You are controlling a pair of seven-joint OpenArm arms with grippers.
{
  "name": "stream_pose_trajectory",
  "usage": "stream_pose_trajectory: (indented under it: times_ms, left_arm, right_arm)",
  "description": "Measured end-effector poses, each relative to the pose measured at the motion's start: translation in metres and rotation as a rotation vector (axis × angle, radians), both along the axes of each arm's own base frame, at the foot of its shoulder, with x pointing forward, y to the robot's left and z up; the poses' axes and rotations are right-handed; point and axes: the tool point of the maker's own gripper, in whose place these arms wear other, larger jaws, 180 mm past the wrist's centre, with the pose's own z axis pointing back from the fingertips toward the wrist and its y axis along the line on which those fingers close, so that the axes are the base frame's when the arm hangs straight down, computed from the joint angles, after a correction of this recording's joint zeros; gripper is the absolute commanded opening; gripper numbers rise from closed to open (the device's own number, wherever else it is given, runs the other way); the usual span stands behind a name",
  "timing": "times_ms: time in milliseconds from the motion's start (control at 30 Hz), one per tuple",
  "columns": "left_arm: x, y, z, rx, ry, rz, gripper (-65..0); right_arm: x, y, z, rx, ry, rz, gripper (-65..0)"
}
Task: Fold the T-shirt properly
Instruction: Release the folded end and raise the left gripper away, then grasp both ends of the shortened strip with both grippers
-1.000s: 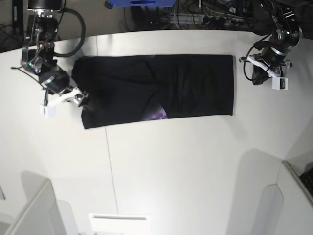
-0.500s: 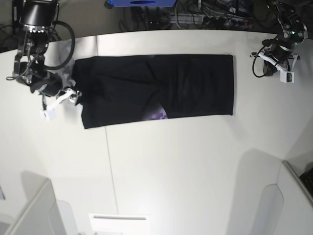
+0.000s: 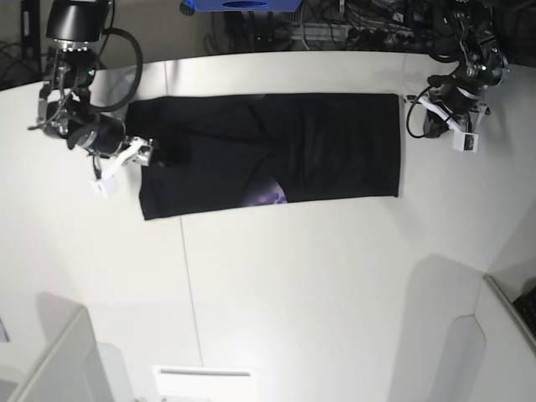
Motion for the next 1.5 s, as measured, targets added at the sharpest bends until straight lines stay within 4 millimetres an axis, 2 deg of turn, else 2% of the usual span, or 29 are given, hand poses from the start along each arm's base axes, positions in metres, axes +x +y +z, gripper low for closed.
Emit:
stream_pose_trajectory:
  times_ms: [67, 200, 267, 600, 767, 933, 1067, 1167, 1400, 1500]
  left_arm:
    - [0.001, -0.007, -0.001, -0.022, -0.006, -0.001, -65.0]
    - [0.002, -0.006, 0.0, -0.017, -0.007, -0.004, -65.0]
    - [0.004, -0.005, 0.001, -0.015, -0.009, -0.003, -65.0]
    - [0.004, -0.006, 0.0, -0.014, -0.006, -0.006, -65.0]
    - [0.01, -0.034, -0.003, -0.047, -0.013, -0.08, -65.0]
    - [0.013, -0.042, -0.006, -0.058, -0.01, -0.065, -65.0]
    - [0.014, -0.047, -0.006, -0.062, -0.013, -0.07, -65.0]
    - [0.014, -0.047, -0.006, -0.062, -0.014, -0.073, -65.0]
    - [0.014, -0.047, -0.006, -0.06, -0.011, -0.077, -65.0]
    - [0.015, -0.061, -0.007, -0.07, -0.01, -0.113, -65.0]
  right_arm:
    - [0.0, 0.002, 0.0, 0.006, -0.001, -0.002, -11.6]
    - [0.001, 0.004, 0.0, 0.009, -0.003, -0.003, -11.6]
    - [0.001, 0.004, 0.0, 0.012, -0.003, -0.003, -13.5]
    - [0.009, 0.003, -0.012, 0.069, 0.027, -0.049, -33.3]
    - [0.006, 0.006, -0.016, 0.053, 0.045, -0.022, -44.9]
    - [0.004, 0.024, -0.019, 0.059, 0.057, 0.038, -50.9]
    - [0.004, 0.024, -0.02, 0.055, 0.067, 0.04, -65.0]
    - [0.005, 0.021, -0.02, 0.046, 0.073, 0.041, -65.0]
    - [0.013, 0.001, -0.016, -0.014, 0.128, -0.03, -65.0]
    - [0.017, 0.0, -0.008, -0.059, 0.121, -0.027, -65.0]
